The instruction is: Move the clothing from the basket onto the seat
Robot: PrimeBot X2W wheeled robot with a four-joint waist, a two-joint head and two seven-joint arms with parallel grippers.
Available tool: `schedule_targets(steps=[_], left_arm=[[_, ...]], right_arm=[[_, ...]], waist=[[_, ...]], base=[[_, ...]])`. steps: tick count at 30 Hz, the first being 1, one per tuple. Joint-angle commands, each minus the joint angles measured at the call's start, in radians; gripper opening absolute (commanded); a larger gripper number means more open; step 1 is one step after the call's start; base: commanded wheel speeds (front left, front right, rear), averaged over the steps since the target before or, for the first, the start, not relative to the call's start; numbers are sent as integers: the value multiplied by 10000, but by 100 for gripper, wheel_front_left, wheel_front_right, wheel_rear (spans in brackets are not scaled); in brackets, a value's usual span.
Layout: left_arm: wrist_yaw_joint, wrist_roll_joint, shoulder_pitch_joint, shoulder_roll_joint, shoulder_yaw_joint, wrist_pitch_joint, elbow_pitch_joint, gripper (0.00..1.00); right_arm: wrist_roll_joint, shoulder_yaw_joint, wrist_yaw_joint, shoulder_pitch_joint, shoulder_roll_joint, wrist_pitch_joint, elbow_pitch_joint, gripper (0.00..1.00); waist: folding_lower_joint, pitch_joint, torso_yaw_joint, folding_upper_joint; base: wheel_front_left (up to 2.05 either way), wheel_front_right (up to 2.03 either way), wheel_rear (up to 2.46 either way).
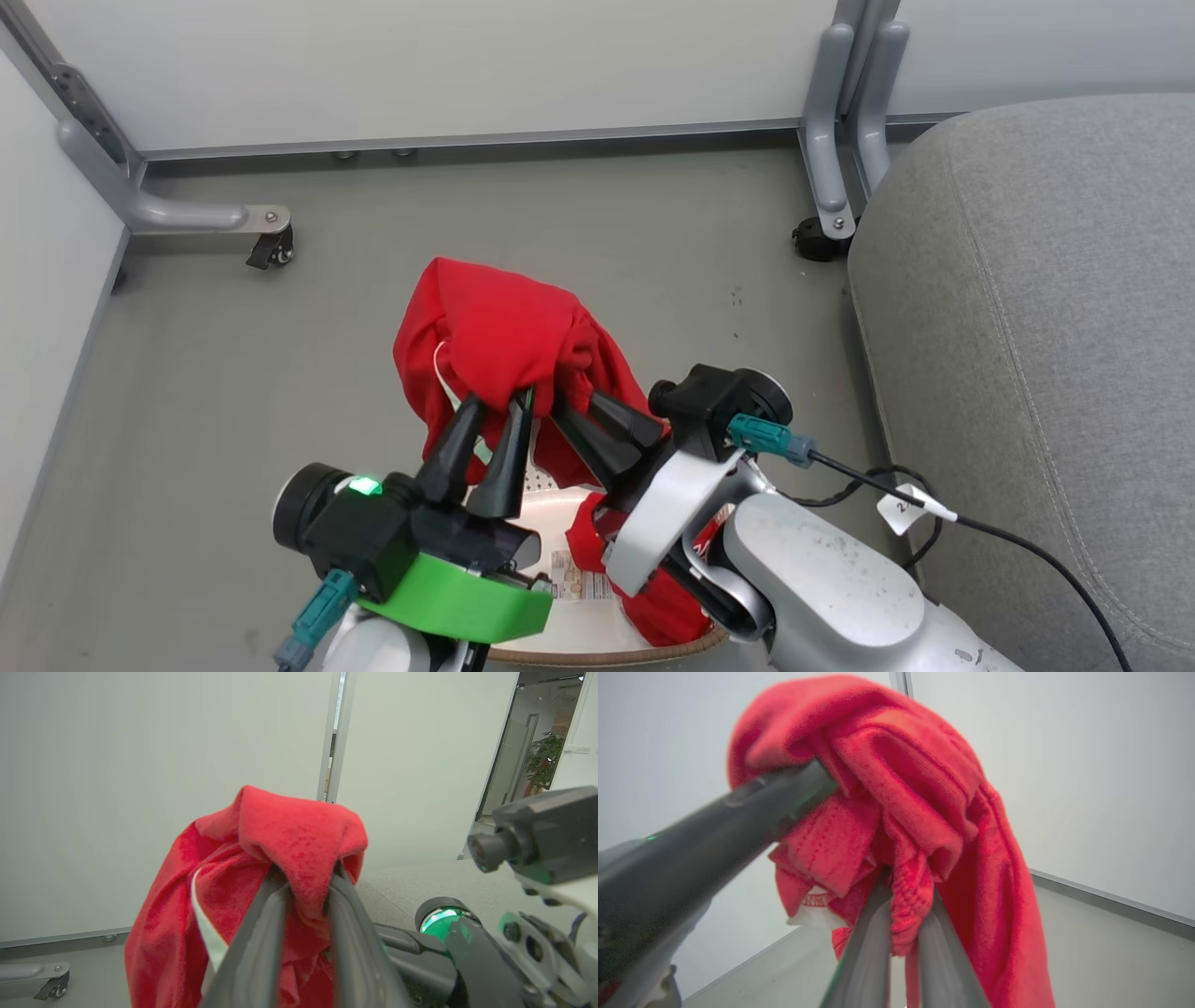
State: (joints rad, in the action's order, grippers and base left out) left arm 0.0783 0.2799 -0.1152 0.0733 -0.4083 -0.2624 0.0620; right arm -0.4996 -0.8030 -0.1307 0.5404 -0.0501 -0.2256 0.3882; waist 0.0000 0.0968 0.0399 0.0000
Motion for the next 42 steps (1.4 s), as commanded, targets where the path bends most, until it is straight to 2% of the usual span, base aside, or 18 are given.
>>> schedule_targets(steps=[1,8,17,27,33,42], left_arm=[[-91,-77,-165,21,65,-28,79,100],[-275,-345,68,307,73,44,432,100],[-9,-873,660,1154,-575,858,654,100],[109,-771,1053,1451,-1024,1254,320,100],[174,-726,1025,1560,-1198,1336,179,100],[125,-672,787,1759,-1243,1409,125,100]], right_arm=[[85,68,-1,201,-12,-87,51,0],[592,545,-1,284,-12,-168,258,0],[1350,1180,-1,149,-10,-86,536,0],[1785,1661,-1,-390,-66,44,586,0],[1893,1895,-1,-671,-89,87,456,0],[2048,2164,-1,-841,-77,10,319,0]], waist=[[0,-10,6,0],[0,-56,-2,0],[0,-117,-14,0],[0,-160,-212,0],[0,-48,-700,0],[0,257,-2218,0]], base=[[0,0,0],[0,0,0],[0,0,0],[0,0,0],[0,0,0],[0,0,0]])
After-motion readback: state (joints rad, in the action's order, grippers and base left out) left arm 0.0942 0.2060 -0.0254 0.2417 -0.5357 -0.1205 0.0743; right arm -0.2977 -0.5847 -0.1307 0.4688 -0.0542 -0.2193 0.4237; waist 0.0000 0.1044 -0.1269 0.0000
